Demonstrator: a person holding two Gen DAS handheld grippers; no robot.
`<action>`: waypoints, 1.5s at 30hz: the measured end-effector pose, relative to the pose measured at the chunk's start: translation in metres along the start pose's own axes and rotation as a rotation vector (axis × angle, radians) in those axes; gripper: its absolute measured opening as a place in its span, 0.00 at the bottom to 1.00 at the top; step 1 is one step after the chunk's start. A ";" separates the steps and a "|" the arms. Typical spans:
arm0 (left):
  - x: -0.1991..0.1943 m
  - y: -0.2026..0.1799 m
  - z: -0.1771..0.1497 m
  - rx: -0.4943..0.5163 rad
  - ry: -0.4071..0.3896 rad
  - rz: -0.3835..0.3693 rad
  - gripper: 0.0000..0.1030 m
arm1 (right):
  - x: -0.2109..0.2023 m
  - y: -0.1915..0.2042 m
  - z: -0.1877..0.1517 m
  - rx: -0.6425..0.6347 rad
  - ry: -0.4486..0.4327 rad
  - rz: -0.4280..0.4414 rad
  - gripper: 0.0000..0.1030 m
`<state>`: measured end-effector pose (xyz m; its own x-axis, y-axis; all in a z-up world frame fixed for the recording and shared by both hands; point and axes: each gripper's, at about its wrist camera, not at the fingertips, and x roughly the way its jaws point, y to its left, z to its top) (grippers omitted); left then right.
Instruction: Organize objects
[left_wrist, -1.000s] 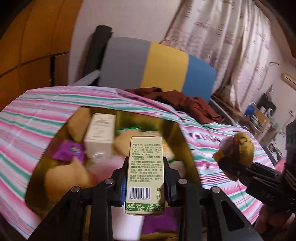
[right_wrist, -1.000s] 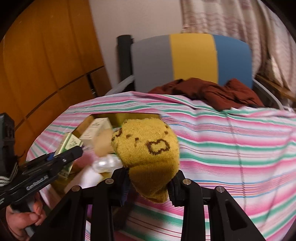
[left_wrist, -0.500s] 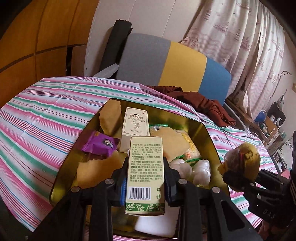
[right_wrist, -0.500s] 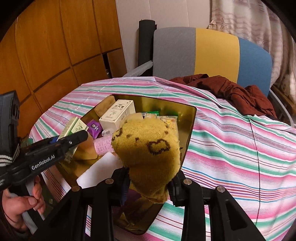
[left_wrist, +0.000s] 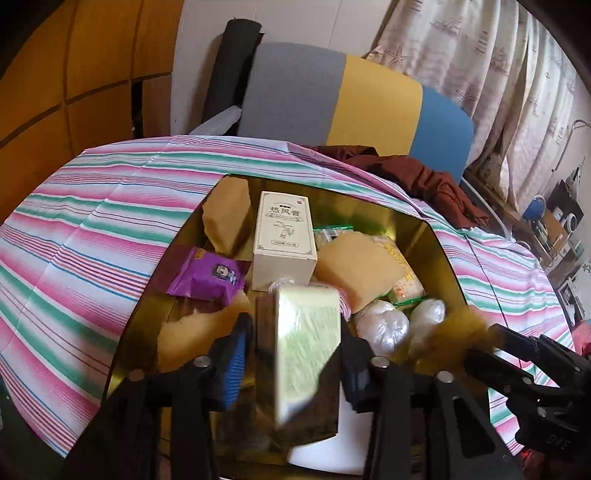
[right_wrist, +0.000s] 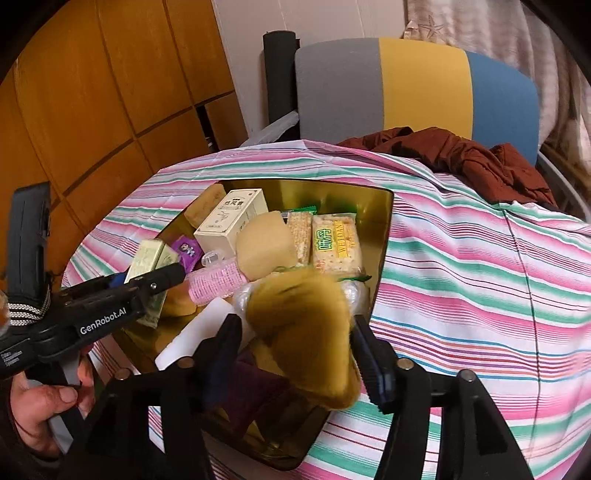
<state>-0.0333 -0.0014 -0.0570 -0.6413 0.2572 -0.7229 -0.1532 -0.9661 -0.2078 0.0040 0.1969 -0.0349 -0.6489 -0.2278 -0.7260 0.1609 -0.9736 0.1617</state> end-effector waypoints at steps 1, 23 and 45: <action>-0.002 0.001 -0.001 -0.008 -0.005 -0.012 0.44 | -0.001 -0.001 0.000 0.001 -0.005 0.001 0.61; -0.033 0.000 0.006 -0.059 -0.049 0.040 0.47 | -0.007 0.004 0.005 -0.044 -0.001 -0.083 0.67; -0.071 -0.009 0.020 0.007 -0.112 0.318 0.47 | -0.029 0.000 0.018 0.020 -0.091 -0.131 0.97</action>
<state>-0.0014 -0.0110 0.0099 -0.7363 -0.0611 -0.6739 0.0629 -0.9978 0.0217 0.0091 0.2034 -0.0022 -0.7280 -0.0984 -0.6785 0.0565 -0.9949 0.0837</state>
